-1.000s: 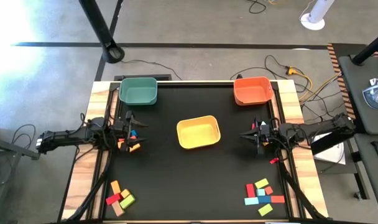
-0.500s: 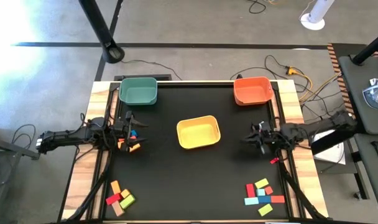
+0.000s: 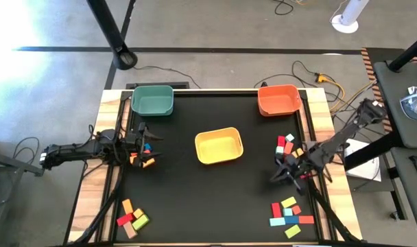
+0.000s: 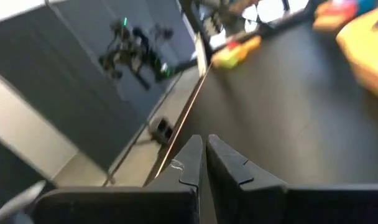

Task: Sort blocks by size
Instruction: Put the light blue thin block into the yellow bin

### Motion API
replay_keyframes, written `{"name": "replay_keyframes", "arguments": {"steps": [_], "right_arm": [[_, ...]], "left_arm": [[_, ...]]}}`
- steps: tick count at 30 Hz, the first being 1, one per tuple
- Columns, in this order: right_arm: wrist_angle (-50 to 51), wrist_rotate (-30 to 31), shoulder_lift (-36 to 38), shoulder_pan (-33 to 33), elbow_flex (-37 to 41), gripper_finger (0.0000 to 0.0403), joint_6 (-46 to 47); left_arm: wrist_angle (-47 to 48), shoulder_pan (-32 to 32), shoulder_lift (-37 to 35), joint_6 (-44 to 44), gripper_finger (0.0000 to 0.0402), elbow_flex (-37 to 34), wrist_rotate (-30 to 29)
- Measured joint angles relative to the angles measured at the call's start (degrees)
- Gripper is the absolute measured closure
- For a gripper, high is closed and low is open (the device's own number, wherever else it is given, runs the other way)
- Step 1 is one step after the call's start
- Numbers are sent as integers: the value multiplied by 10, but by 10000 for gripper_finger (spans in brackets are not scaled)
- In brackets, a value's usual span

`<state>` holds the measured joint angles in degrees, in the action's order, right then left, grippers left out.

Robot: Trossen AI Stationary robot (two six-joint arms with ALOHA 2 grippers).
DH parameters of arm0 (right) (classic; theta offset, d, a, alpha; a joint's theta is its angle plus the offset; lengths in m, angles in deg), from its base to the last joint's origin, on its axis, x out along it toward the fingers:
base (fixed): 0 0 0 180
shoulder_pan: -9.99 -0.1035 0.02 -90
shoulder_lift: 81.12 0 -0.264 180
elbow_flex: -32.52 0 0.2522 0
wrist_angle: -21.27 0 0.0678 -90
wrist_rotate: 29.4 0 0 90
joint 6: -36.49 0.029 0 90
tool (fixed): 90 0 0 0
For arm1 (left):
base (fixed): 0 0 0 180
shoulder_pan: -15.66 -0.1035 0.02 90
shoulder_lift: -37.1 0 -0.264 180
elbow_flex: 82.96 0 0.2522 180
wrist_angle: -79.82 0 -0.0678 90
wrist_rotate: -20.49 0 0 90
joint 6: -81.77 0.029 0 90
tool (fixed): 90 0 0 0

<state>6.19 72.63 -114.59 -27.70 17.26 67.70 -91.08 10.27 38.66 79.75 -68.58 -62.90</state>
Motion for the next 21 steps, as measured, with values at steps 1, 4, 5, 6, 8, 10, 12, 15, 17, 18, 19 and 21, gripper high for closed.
{"name": "replay_keyframes", "arguments": {"steps": [1,4,5,6,8,10,12,15,17,18,19,21], "right_arm": [[-1,0,-11,-10,-5,390,7],[1,22,-44,-38,-21,390,20],[0,40,-56,-49,-28,390,20],[-2,63,-69,-60,-37,390,17],[-1,112,-96,-85,-53,390,6],[0,155,-129,-110,-74,390,-3],[-1,180,-167,-133,-99,390,-3],[2,190,-233,-161,-147,390,-3],[19,188,-278,-174,-188,390,2],[36,179,-299,-177,-209,390,9],[55,161,-322,-178,-232,390,17],[91,110,-364,-178,-272,390,22]], "left_arm": [[0,0,0,0,128,0,0],[0,0,0,0,128,0,0],[0,0,0,0,128,0,0],[0,0,0,0,128,0,0],[0,0,0,0,128,0,0],[0,0,0,0,128,0,0],[0,0,0,0,128,0,0],[0,0,0,0,128,0,0],[0,0,0,0,128,0,0],[0,0,0,0,128,0,0],[0,0,0,0,128,0,0],[0,0,0,0,128,0,0]]}}
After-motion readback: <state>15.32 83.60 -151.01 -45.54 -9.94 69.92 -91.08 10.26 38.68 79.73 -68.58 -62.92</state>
